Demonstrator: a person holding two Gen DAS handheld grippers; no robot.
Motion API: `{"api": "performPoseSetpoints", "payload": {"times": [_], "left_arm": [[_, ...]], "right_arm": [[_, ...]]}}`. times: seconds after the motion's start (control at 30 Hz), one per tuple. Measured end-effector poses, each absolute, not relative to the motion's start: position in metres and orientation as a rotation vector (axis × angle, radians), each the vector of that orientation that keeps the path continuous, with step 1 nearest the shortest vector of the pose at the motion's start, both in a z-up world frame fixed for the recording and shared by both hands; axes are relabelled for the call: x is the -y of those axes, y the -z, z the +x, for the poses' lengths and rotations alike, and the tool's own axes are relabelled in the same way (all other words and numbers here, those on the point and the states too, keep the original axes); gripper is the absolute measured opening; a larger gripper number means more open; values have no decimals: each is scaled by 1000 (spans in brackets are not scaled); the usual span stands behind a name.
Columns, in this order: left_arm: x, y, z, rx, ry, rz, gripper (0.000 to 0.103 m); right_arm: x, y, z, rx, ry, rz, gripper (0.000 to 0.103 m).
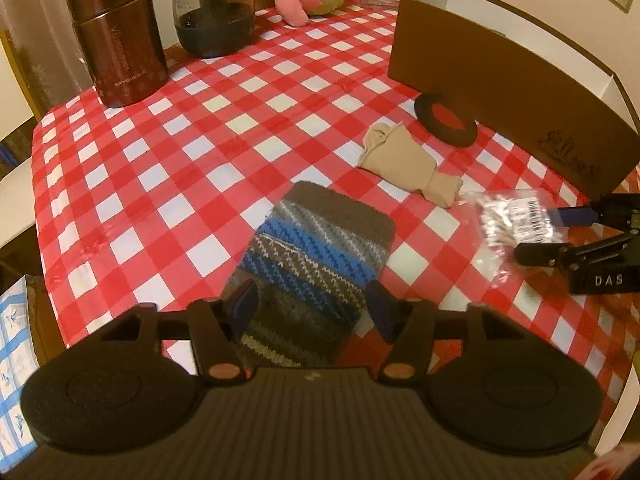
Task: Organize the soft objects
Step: 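Grasp the striped knit sock with the left tool while the right tool grasps the cotton-swab bag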
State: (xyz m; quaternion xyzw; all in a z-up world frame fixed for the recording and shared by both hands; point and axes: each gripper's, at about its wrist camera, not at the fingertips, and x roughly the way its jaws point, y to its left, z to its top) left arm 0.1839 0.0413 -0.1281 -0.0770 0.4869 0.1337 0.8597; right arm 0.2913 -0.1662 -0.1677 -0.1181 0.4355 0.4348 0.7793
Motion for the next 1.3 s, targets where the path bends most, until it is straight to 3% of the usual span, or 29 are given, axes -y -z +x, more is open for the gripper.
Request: {"api": "performPoseSetpoints", "payload": {"times": [0.57, 0.67, 0.8, 0.97, 1.03, 1.1, 1.3], "left_arm": [[-21, 163, 195, -1071, -242, 57, 69], [-29, 163, 199, -1074, -246, 30, 66], [-32, 163, 202, -1074, -230, 24, 60], [-37, 161, 203, -1066, -233, -5, 44], [-39, 159, 203, -1067, -239, -10, 30], [-43, 157, 203, -1068, -247, -21, 24], [-45, 155, 202, -1067, -259, -33, 19]], "right_arm": [[138, 172, 275, -982, -941, -274, 71], [139, 171, 276, -997, -934, -255, 71], [136, 170, 276, -1005, -924, -254, 72], [130, 169, 278, -994, -912, -257, 72], [128, 170, 279, -987, -908, -260, 72], [126, 170, 280, -981, -909, -269, 72], [121, 172, 280, -955, -910, -295, 72]]}}
